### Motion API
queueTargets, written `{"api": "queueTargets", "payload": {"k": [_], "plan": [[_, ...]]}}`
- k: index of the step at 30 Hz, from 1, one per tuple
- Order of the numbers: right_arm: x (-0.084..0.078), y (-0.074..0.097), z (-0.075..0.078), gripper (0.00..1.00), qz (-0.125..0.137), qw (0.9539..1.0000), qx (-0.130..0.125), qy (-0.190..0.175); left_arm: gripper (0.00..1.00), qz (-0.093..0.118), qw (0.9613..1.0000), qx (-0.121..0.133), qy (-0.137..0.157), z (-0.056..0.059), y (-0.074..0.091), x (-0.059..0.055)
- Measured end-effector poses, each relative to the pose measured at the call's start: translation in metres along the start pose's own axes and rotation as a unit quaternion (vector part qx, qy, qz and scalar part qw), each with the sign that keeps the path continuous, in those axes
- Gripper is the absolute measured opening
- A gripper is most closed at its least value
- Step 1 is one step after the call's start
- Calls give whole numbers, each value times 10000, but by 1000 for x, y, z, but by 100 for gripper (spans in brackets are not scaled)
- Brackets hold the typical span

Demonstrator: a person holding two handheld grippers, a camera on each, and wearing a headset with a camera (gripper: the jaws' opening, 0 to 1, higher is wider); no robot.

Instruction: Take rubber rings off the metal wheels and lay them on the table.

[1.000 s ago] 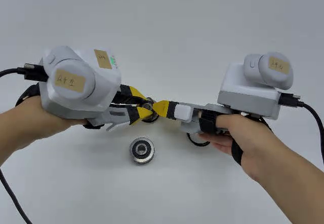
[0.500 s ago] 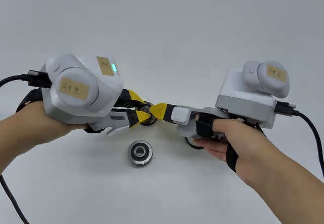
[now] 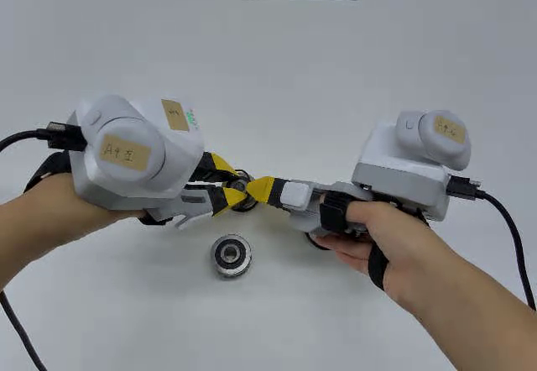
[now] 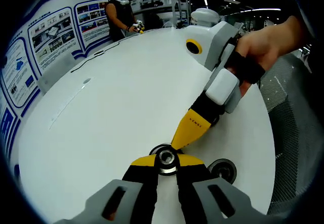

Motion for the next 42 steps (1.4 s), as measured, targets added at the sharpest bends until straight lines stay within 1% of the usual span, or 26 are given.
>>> {"api": "queueTargets", "payload": {"k": [3, 5, 9, 15, 19, 22, 24, 28, 31, 35, 40, 42], "plan": [[-1, 0, 0, 2, -20, 10000, 6, -2, 14, -12, 10000, -4, -12, 1, 4, -1], [-2, -1, -1, 2, -24, 10000, 24, -6, 15, 18, 10000, -8, 1, 2, 7, -1], [-2, -1, -4, 2, -22, 10000, 56, -24, 15, 31, 9999, 78, 59, -1, 12, -4], [6, 5, -10, 2, 99, 9998, 144, -83, 16, 113, 9996, 188, 202, -6, 20, -3], [13, 14, -9, 2, 261, 9995, 129, -154, 17, 124, 9995, 227, 199, -7, 21, -2], [17, 23, -4, 2, 332, 9993, 46, -155, 18, 152, 9995, 209, 190, -6, 21, 1], [18, 30, 3, 2, 375, 9991, -62, -182, 18, 158, 9995, 208, 182, -6, 19, 3], [13, 47, 18, 2, 417, 9984, -292, -267, 18, 184, 9995, 182, 187, -4, 14, 7], [10, 56, 31, 2, 533, 9969, -382, -432, 18, 150, 9996, 144, 166, -3, 11, 6], [3, 68, 44, 2, 557, 9957, -544, -503, 18, 141, 9997, 116, 186, -2, 9, 6], [-2, 77, 52, 2, 613, 9941, -673, -596, 18, 123, 9997, 86, 188, -1, 8, 4], [-3, 79, 53, 2, 630, 9936, -695, -631, 18, 131, 9997, 92, 199, -1, 9, 4]]}}
Point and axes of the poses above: the centre of the closed fingertips' face, and the gripper's own axes: y roughly backward along the fingers, z roughly to its right, x roughly out of its top, the point moved 2 cm from there along y, roughly backward along the fingers, and after that the axes turned 1 degree about -z, right-handed, at the moved point
